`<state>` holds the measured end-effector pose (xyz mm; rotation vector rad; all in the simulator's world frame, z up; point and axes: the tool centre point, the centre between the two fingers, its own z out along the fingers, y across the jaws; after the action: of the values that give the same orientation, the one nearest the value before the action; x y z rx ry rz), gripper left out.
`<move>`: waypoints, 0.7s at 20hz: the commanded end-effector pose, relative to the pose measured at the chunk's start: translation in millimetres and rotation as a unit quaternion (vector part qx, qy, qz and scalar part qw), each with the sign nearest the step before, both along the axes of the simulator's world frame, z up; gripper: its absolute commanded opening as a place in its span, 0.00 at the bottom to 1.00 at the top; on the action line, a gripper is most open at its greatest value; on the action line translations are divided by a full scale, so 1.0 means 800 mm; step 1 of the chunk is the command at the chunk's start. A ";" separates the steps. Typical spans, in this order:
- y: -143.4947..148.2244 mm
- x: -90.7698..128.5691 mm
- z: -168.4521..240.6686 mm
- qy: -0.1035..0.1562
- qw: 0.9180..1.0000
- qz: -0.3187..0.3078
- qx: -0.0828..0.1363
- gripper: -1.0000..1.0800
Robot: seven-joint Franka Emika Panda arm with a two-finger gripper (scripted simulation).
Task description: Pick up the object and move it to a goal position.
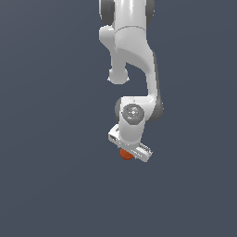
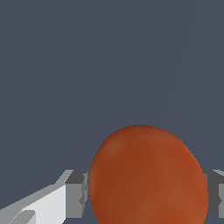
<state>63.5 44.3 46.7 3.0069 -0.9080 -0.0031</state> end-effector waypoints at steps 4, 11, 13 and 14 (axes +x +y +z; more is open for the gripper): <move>0.005 0.001 0.016 -0.001 1.000 0.000 0.000 0.00; 0.023 0.002 0.075 -0.001 1.000 0.000 0.000 0.00; 0.030 0.003 0.099 -0.001 1.000 0.000 0.000 0.00; 0.034 0.003 0.112 -0.001 1.000 0.000 0.000 0.00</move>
<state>65.1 66.9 119.4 3.0058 -0.9081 -0.0061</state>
